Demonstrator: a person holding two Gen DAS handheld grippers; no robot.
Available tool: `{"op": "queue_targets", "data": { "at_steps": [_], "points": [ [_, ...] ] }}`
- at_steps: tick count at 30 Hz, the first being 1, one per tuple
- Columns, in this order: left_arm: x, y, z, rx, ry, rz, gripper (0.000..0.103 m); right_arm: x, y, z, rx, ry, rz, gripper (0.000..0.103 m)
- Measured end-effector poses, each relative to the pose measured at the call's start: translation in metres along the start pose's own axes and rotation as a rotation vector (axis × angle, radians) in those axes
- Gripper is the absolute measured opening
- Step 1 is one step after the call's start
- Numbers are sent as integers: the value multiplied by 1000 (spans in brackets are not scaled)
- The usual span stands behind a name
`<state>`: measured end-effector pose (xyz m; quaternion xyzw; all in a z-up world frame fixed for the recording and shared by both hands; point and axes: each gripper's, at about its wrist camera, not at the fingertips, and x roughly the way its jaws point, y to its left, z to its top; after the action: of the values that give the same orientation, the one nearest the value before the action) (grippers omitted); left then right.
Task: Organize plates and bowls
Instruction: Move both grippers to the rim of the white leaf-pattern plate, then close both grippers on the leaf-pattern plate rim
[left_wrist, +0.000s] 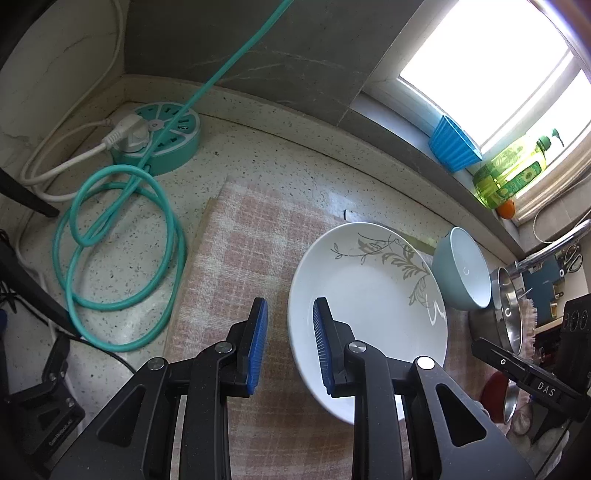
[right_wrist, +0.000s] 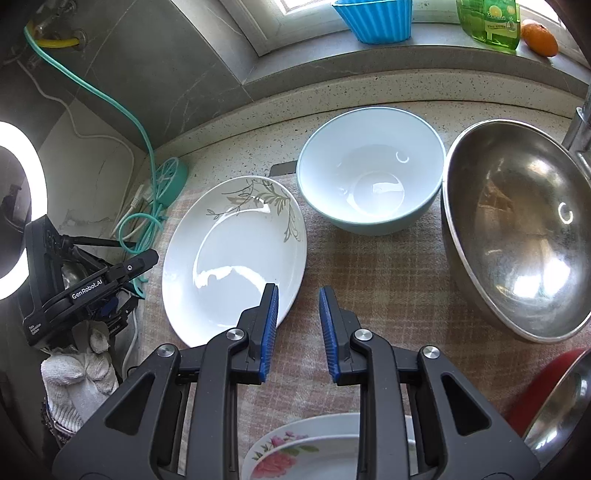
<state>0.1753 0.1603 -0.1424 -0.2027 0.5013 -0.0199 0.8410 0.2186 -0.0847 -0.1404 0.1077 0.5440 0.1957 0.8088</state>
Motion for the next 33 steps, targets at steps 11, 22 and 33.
{"op": "queue_targets", "data": {
  "at_steps": [11, 22, 33],
  "points": [
    [26, 0, 7, 17, 53, 8, 23, 31, 0, 13, 9, 33, -8, 23],
    [32, -8, 7, 49, 63, -9, 18, 42, 9, 14, -27, 55, -22, 12],
    [30, -12, -1, 29, 59, 9, 18, 34, 9, 10, -13, 56, -2, 12]
  ]
}}
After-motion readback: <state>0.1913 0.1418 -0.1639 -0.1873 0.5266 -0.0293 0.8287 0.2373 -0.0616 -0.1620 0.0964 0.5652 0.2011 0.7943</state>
